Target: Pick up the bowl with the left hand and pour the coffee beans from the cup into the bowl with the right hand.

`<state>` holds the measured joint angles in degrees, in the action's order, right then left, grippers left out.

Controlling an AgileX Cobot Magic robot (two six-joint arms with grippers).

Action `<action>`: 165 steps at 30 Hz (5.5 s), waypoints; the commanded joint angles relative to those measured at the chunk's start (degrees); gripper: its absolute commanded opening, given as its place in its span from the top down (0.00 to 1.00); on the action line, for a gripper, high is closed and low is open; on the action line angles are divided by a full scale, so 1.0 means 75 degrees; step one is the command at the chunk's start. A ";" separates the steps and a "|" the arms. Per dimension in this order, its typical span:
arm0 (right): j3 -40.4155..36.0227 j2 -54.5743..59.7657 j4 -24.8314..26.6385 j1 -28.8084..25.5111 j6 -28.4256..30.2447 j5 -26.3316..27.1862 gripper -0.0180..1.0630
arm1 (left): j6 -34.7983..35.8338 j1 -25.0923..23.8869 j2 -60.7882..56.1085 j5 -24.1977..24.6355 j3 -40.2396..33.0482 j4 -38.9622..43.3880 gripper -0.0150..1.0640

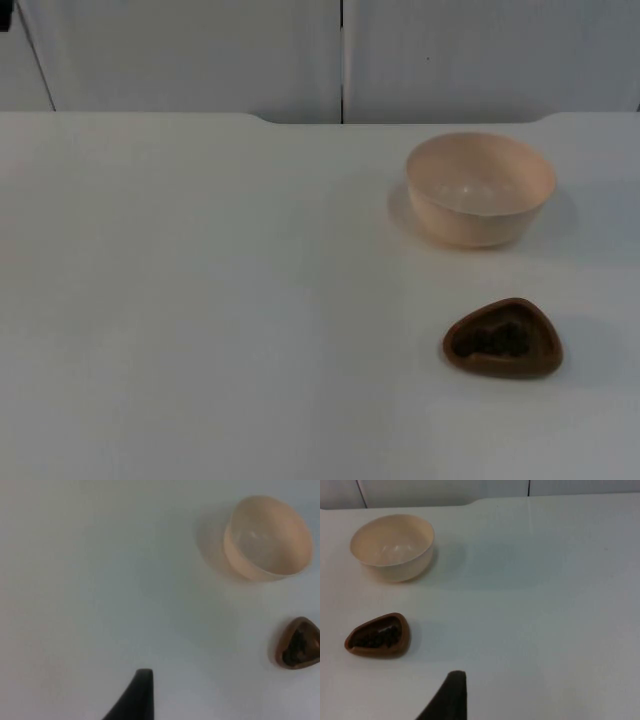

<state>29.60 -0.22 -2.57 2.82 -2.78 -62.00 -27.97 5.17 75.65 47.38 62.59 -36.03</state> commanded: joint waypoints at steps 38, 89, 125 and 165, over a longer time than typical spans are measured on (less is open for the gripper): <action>-0.0012 0.0029 0.0036 -0.0041 0.0064 0.0017 0.01 | 0.2736 0.2348 0.5260 0.0780 0.4794 0.1606 0.02; -0.0012 0.0029 0.0194 -0.0041 0.0172 0.0017 0.01 | 0.4930 0.3100 0.7358 0.0235 0.6560 0.2599 0.06; -0.0012 0.0029 0.0192 -0.0041 0.0142 0.0017 0.01 | 0.5903 0.3469 0.9636 -0.0142 0.9247 0.3735 0.07; -0.0012 0.0029 0.0192 -0.0041 0.0142 0.0017 0.01 | 0.5364 0.3469 0.9941 -0.0385 0.9203 0.3743 0.62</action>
<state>29.60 -0.22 -1.15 2.82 -1.76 -62.00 12.38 30.83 150.34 44.93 131.44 -8.31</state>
